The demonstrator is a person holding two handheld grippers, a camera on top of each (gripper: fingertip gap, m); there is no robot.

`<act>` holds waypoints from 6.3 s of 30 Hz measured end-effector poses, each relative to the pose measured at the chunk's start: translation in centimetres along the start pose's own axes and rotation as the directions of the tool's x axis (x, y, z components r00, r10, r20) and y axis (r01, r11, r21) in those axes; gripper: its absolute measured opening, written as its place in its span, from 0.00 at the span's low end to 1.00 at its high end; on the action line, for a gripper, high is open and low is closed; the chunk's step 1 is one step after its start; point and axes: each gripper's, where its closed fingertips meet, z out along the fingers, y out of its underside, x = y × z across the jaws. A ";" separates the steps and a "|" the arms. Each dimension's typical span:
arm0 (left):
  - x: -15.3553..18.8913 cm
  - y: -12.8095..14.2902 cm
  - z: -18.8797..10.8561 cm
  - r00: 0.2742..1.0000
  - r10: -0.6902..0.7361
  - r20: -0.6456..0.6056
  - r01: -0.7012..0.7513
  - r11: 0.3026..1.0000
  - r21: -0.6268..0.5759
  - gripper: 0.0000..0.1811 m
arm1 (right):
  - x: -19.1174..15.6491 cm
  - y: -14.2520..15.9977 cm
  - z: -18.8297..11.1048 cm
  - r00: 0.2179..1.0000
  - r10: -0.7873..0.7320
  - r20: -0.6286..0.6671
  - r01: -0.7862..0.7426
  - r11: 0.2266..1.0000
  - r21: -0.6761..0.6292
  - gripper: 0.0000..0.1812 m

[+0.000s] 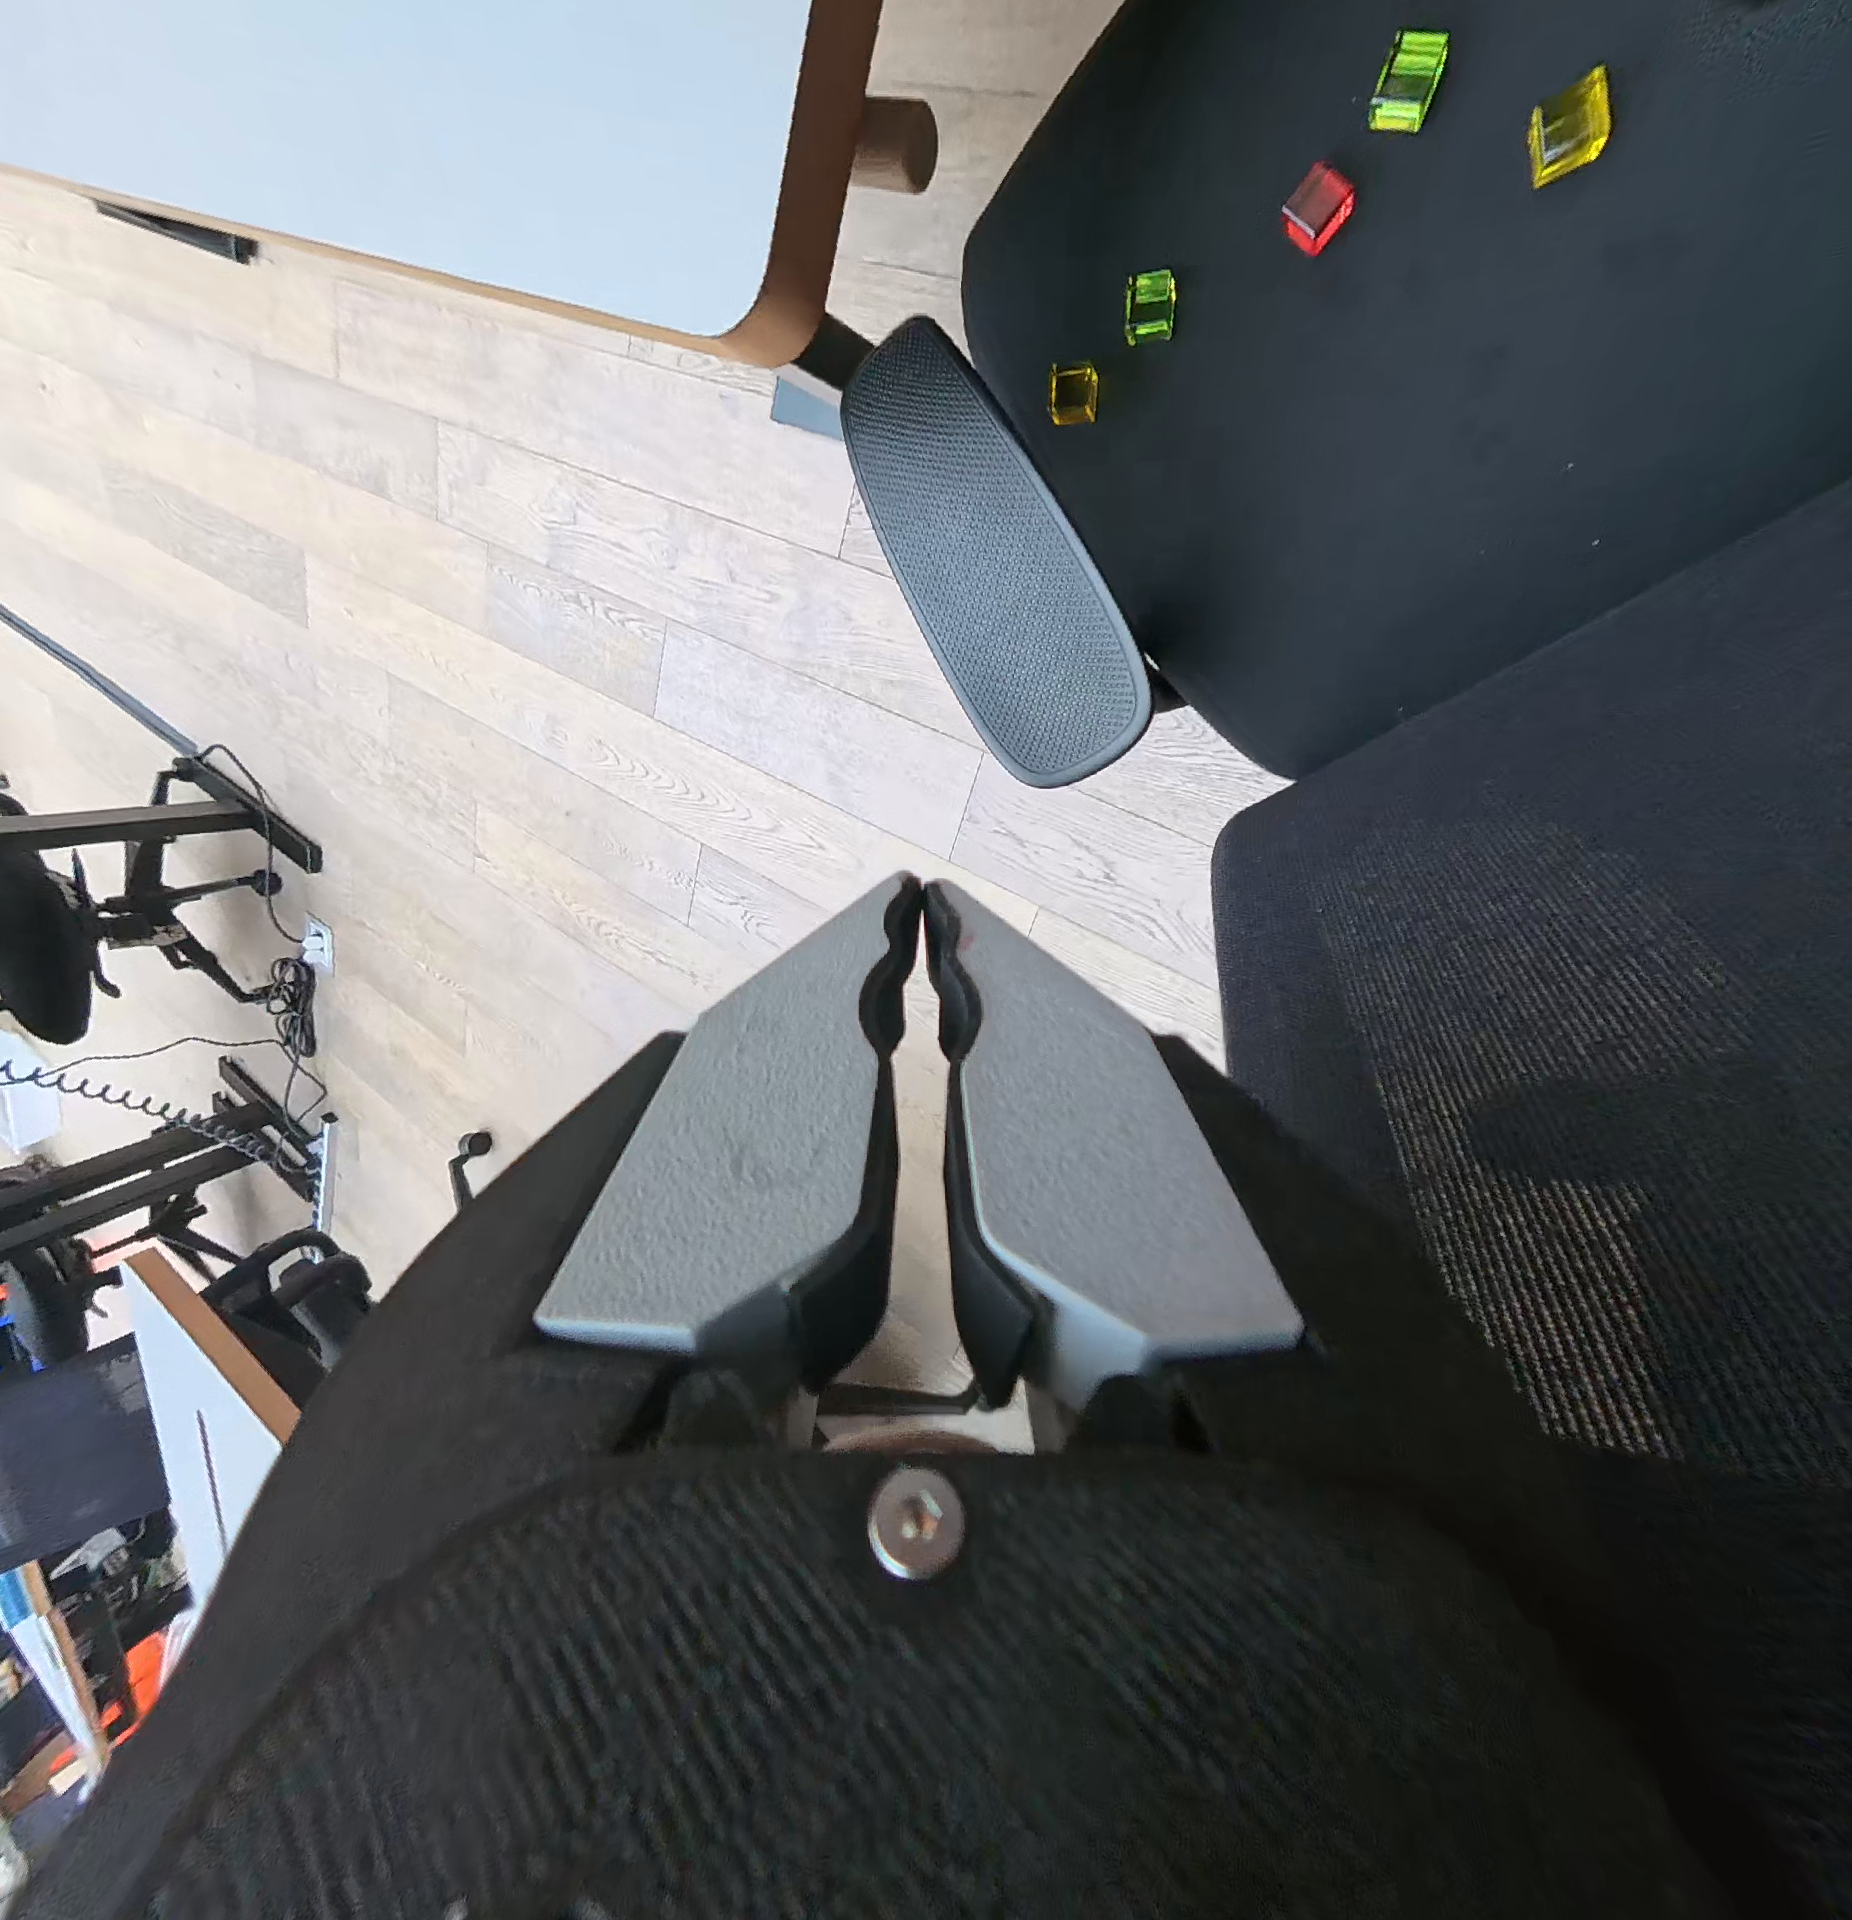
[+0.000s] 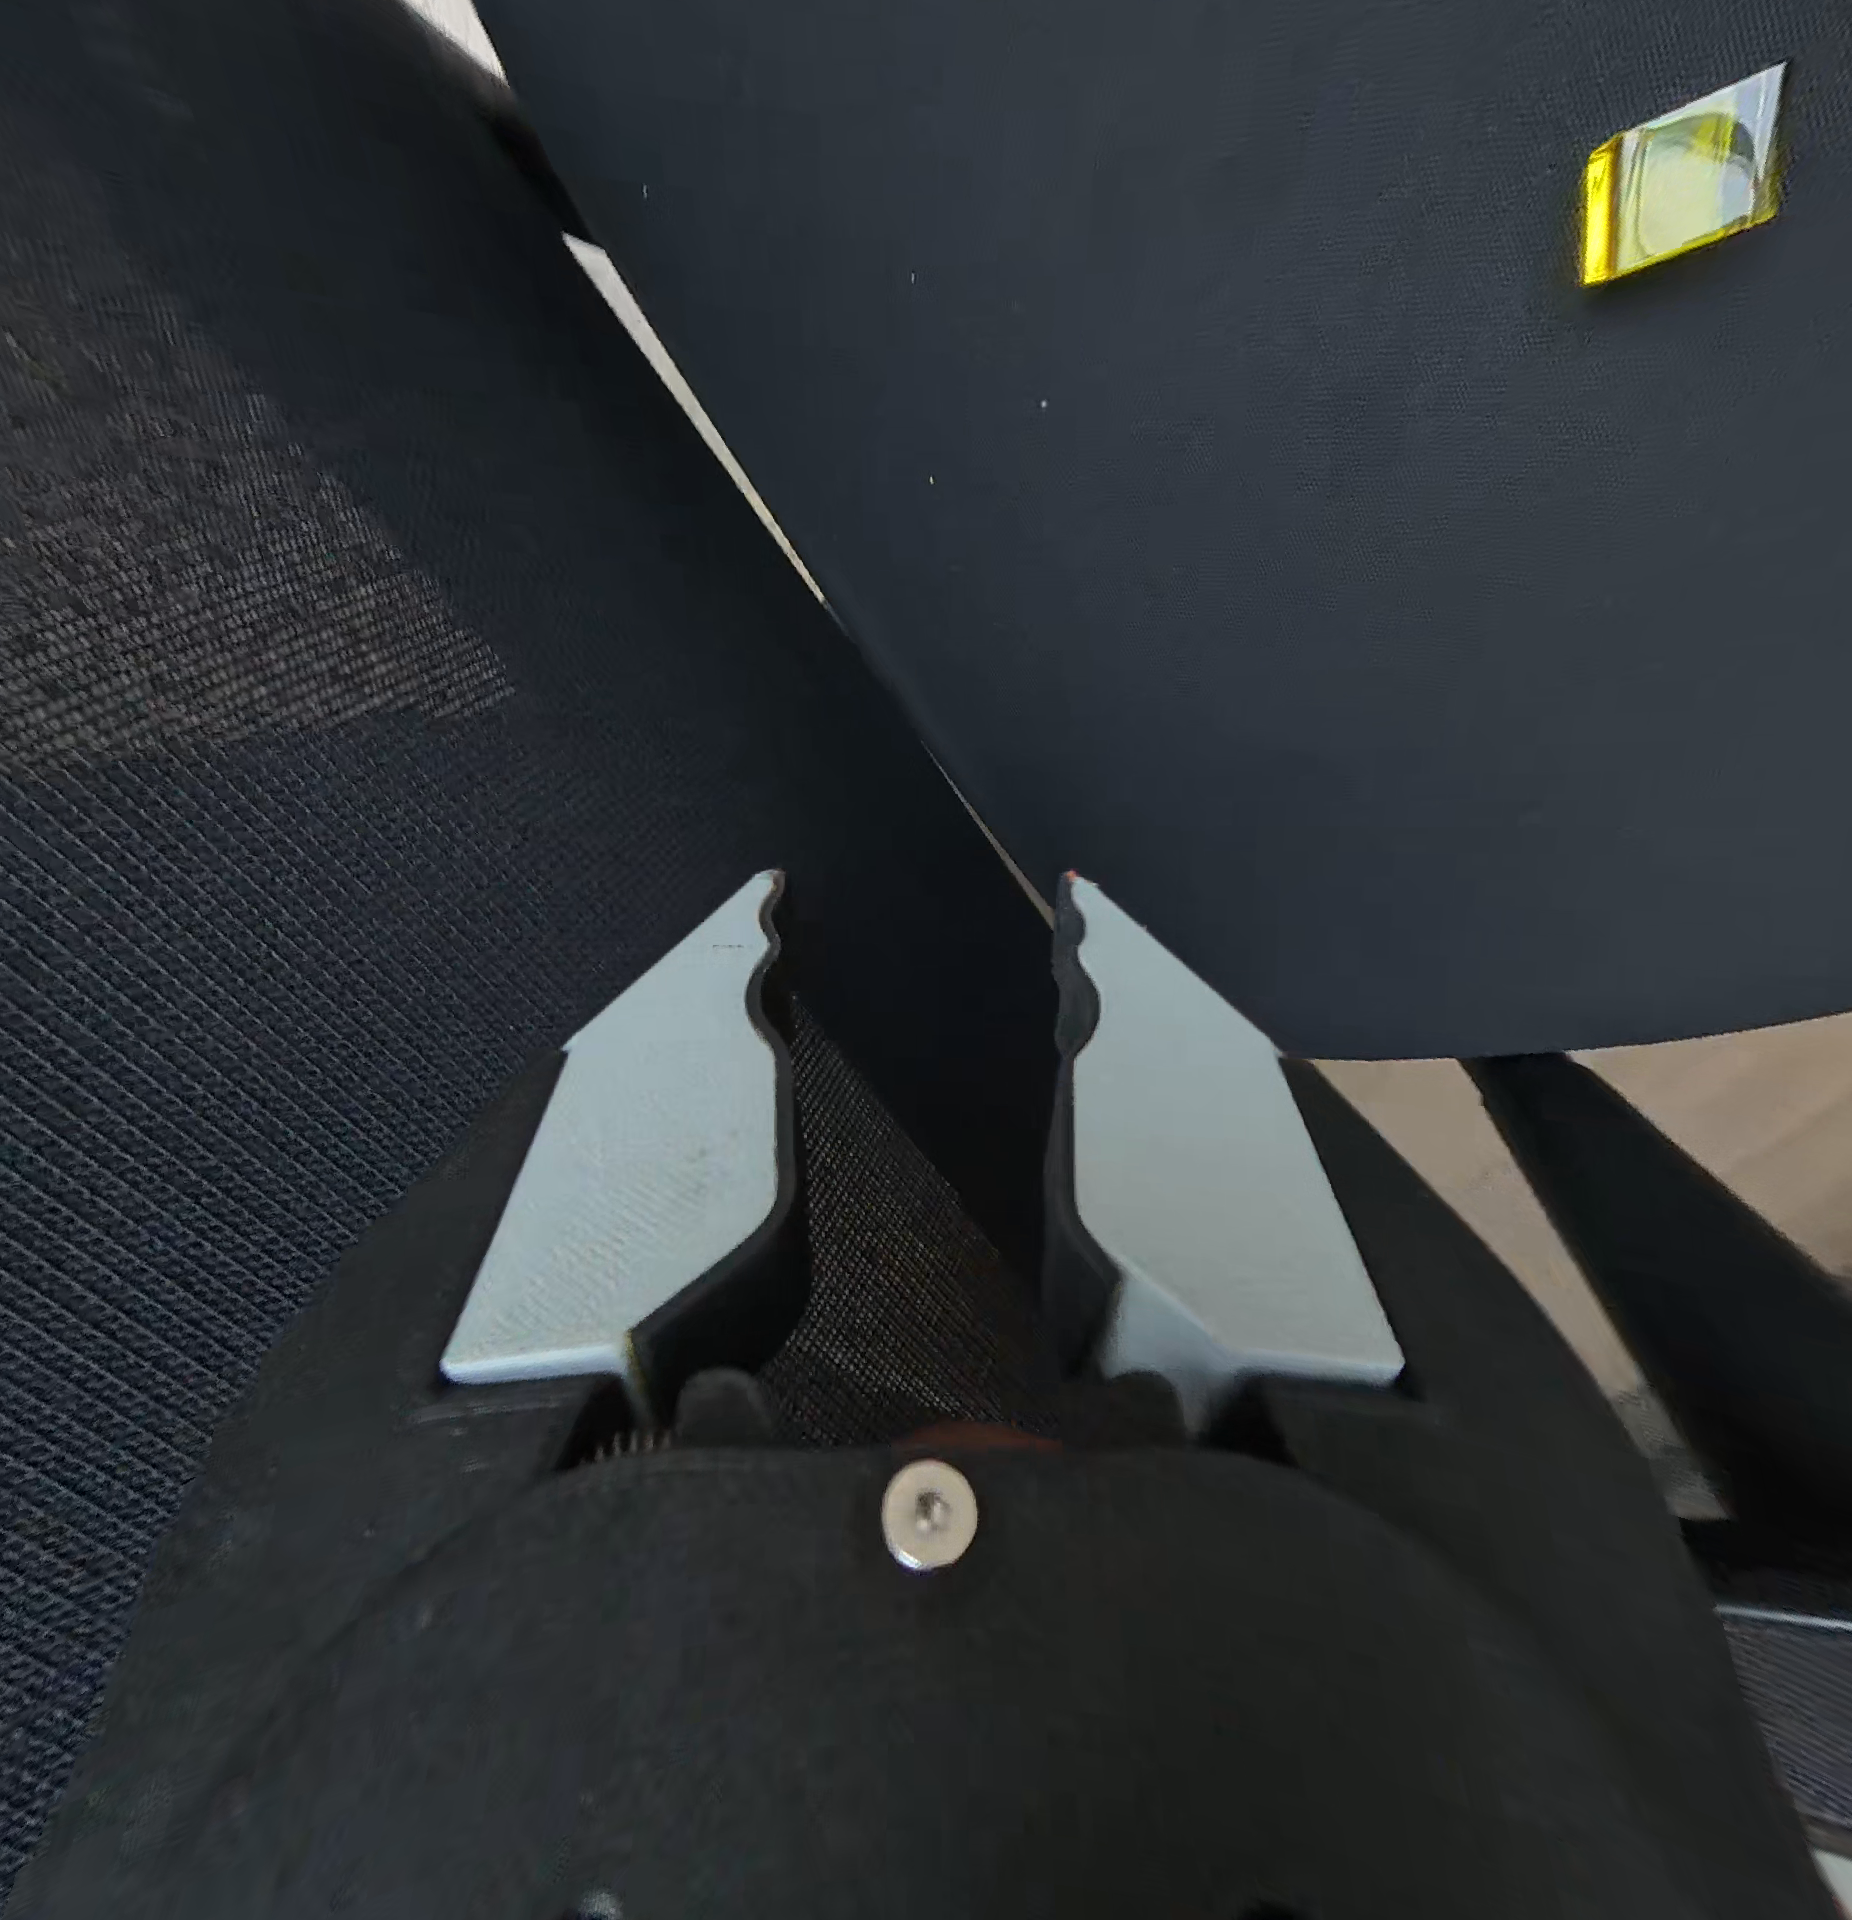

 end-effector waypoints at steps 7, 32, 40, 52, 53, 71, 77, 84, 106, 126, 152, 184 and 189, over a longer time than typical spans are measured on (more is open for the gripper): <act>0.9 0.5 0.0 1.000 0.018 -0.017 -0.018 0.999 -0.027 0.00 | 0.4 -0.5 -1.1 0.999 0.031 0.021 -0.032 0.996 0.087 0.21; 3.6 1.1 -0.6 0.990 0.016 -0.142 -0.033 0.992 -0.121 0.04 | -0.7 -5.8 -1.8 0.939 -0.283 -0.195 0.329 0.903 0.275 0.00; 4.7 1.2 -0.8 0.949 -0.178 -0.261 0.155 0.982 -0.105 0.00 | 1.6 -6.4 0.0 0.839 -0.406 -0.362 0.502 0.834 0.228 0.00; 5.6 1.8 -0.5 0.953 -0.118 -0.278 0.082 0.987 -0.138 0.00 | 3.3 -16.8 2.6 0.789 -0.451 -0.417 0.589 0.749 0.304 0.29; 5.7 2.0 -0.4 0.952 -0.117 -0.284 0.078 0.986 -0.147 0.00 | 3.7 -18.5 2.8 0.796 -0.438 -0.418 0.581 0.747 0.323 0.29; 4.7 2.5 0.6 0.936 -0.191 -0.296 0.141 0.973 -0.183 0.00 | 7.0 -35.1 10.0 0.928 -0.246 -0.280 0.358 0.798 0.485 0.14; 4.8 2.1 0.8 0.938 -0.167 -0.303 0.117 0.977 -0.178 0.00 | 7.8 -33.0 7.9 0.940 -0.188 -0.285 0.317 0.792 0.522 0.14; 4.7 1.1 0.6 0.950 -0.123 -0.288 0.085 0.986 -0.141 0.00 | 8.3 -21.8 6.8 0.943 -0.193 -0.273 0.302 0.841 0.449 0.14; 3.7 -1.0 0.7 0.987 0.010 -0.163 -0.026 0.995 -0.098 0.00 | 4.0 -8.2 -0.7 0.942 -0.289 -0.170 0.330 0.884 0.330 0.14; 4.1 -2.5 0.3 0.983 0.036 -0.178 -0.038 0.999 -0.010 0.00 | 2.7 -5.5 -9.1 0.817 -0.462 -0.344 0.521 0.848 0.100 0.14; 3.1 -0.9 1.0 0.990 0.011 -0.141 -0.026 0.994 -0.104 0.00 | 7.7 -5.4 -2.5 0.917 -0.308 -0.254 0.359 0.916 0.182 0.14; 3.1 -0.3 1.5 0.973 -0.169 -0.158 0.143 0.977 -0.160 0.00 | 16.8 -23.2 5.1 0.909 -0.236 -0.344 0.403 0.712 0.575 0.14; 2.7 -1.2 1.5 0.967 -0.203 -0.155 0.183 0.974 -0.136 0.00 | 18.0 -22.4 6.8 0.896 -0.259 -0.360 0.427 0.723 0.544 0.14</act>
